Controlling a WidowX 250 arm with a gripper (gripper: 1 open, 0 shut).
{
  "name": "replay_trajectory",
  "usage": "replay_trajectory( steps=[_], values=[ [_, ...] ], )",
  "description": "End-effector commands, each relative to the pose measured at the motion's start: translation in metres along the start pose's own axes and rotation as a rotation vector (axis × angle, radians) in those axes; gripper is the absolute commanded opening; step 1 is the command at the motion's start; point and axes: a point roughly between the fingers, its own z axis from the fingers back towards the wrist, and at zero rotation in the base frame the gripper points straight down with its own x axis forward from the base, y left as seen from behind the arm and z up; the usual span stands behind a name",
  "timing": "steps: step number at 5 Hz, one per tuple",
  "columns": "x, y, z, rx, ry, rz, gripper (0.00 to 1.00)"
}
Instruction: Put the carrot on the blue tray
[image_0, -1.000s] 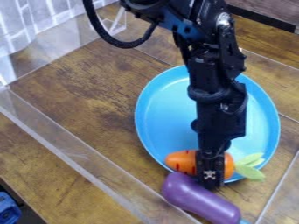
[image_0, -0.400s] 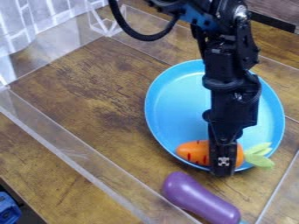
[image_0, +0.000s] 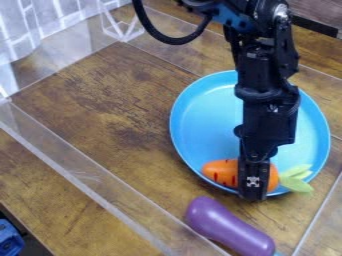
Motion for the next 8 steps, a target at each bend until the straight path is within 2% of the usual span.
replay_trajectory(
  steps=[1,2,4,6,8],
  values=[
    [-0.012,0.003,-0.005,-0.009,0.033,-0.011,0.0],
    [-0.009,0.001,-0.004,-0.015,0.039,-0.015,0.0],
    [-0.018,0.011,-0.015,-0.001,0.034,0.146,0.0],
    [-0.031,0.036,-0.01,-0.013,0.051,0.101,0.0],
    [-0.038,0.01,-0.02,-0.023,0.063,0.085,0.0]
  ],
)
